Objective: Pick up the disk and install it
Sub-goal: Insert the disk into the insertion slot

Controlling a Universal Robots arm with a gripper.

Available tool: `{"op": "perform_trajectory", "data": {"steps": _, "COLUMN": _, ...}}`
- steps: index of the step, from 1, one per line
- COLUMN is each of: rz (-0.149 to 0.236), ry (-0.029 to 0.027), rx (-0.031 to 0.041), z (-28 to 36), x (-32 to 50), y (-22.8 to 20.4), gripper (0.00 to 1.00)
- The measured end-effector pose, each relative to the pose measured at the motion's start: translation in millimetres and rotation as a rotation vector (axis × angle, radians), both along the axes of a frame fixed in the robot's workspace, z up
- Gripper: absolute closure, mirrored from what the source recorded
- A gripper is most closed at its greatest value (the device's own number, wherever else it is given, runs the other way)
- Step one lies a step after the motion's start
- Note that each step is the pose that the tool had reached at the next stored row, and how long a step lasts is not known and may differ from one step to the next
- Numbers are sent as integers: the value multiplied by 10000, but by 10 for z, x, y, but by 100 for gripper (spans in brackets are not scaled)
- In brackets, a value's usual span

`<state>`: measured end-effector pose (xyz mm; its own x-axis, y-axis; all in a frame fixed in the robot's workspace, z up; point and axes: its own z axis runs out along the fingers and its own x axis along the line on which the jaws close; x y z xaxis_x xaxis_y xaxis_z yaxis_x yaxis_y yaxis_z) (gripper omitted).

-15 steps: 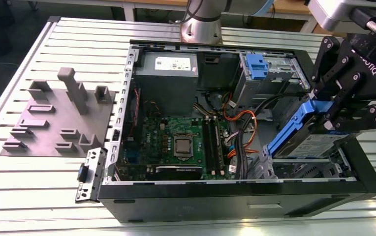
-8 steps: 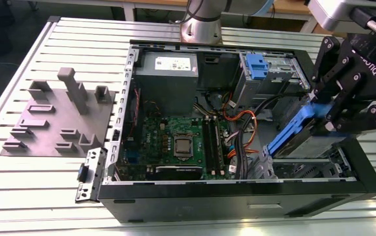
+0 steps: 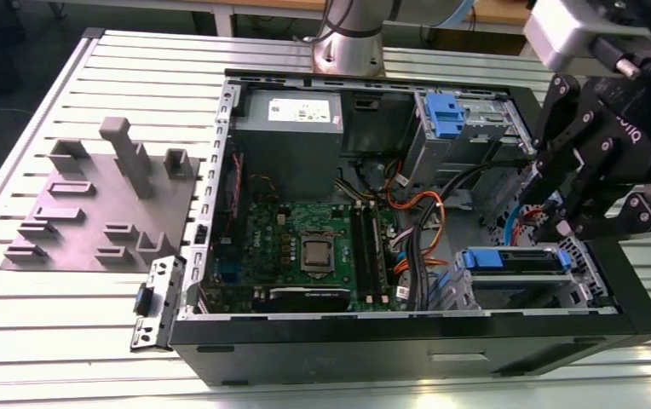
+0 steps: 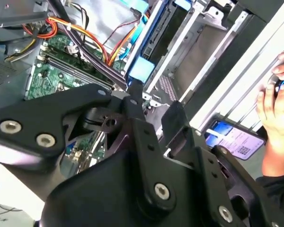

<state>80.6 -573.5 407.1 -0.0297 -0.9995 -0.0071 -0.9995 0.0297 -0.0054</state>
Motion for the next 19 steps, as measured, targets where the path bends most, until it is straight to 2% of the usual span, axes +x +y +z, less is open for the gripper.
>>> {"op": "perform_trajectory", "data": {"steps": 2, "rz": 0, "ry": 0, "rx": 0, "z": -37, "x": 0, "y": 0, "gripper": 58}}
{"op": "perform_trajectory", "data": {"steps": 4, "rz": 0, "ry": 0, "rx": -1, "z": -73, "x": 0, "y": 0, "gripper": 70}}
{"op": "perform_trajectory", "data": {"steps": 5, "rz": 0, "ry": 0, "rx": -1, "z": -91, "x": 0, "y": 0, "gripper": 70}}
{"op": "perform_trajectory", "data": {"steps": 7, "rz": -1, "ry": 0, "rx": 0, "z": -127, "x": 0, "y": -1, "gripper": 82}}
{"op": "perform_trajectory", "data": {"steps": 8, "rz": -1, "ry": 0, "rx": 0, "z": -147, "x": 0, "y": -1, "gripper": 82}}
{"op": "perform_trajectory", "data": {"steps": 10, "rz": 0, "ry": 0, "rx": 0, "z": -182, "x": 0, "y": -1, "gripper": 89}}
{"op": "perform_trajectory", "data": {"steps": 19, "rz": -1, "ry": 0, "rx": 0, "z": -346, "x": 0, "y": -1, "gripper": 89}}
